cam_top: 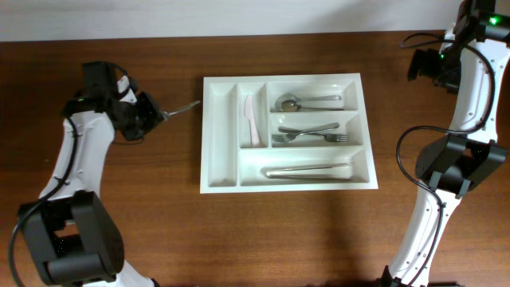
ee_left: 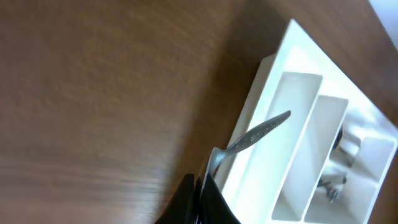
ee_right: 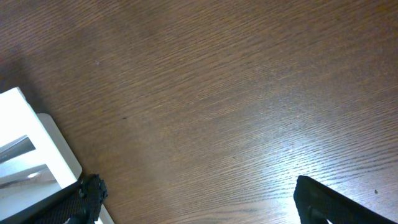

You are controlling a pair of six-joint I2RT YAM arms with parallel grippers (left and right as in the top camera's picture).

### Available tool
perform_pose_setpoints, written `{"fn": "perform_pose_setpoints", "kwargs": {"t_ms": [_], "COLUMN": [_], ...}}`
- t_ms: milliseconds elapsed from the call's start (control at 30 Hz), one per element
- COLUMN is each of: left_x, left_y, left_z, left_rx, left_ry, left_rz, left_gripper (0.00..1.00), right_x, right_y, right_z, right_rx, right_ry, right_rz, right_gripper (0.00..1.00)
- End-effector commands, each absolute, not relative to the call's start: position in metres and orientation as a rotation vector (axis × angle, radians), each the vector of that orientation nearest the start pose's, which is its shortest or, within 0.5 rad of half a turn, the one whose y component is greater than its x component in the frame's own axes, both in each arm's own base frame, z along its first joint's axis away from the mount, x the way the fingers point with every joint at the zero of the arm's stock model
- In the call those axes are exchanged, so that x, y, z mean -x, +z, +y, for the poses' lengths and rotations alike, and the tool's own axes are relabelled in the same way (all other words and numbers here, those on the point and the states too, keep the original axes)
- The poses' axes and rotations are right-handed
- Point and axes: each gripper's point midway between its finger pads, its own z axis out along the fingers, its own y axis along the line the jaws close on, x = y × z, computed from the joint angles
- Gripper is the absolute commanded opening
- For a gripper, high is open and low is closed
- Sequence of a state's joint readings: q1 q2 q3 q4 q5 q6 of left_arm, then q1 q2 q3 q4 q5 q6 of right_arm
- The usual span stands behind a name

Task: Pack container
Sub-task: 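Lift the spoon with the left gripper and carry it over the tray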

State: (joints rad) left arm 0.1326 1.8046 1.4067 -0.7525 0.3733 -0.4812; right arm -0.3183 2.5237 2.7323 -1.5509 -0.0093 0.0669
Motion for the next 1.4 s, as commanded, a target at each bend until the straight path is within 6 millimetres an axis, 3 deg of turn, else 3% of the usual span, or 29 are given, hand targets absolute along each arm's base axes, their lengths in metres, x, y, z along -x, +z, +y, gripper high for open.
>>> {"fn": "perform_pose_setpoints", "kwargs": {"t_ms": [0, 367, 767, 1100, 1367], "left_x": [-0.434, -0.429, -0.408, -0.413, -0.416], "left_y": [0.127, 0.123, 0.115, 0.120, 0.122], "left_z": [-0.021, -0.073, -0.071, -0.100, -0.110], "left_rx": [1.009, 1.148, 1.357, 1.328, 1.300], "left_ry": [-0.535, -0.371, -0.164, -0.242, -0.270], "left_rz": [2.552, 2.488, 2.390, 2.368, 2.365], "left_gripper": [0.02, 0.02, 0.02, 0.02, 0.02], "right_x": [-0.495, -0.495, -0.495, -0.495, -0.495], "right_y": [0.150, 0.150, 0.150, 0.150, 0.150], "right_z": [-0.158, -0.158, -0.158, -0.158, -0.158], "right_rx": [-0.533, -0.533, -0.533, -0.533, -0.533], "right_ry": [-0.026, -0.026, -0.026, -0.026, -0.026], "right_rz": [2.831, 2.831, 2.831, 2.831, 2.831], "right_gripper": [0.99, 0.99, 0.99, 0.99, 0.99]}}
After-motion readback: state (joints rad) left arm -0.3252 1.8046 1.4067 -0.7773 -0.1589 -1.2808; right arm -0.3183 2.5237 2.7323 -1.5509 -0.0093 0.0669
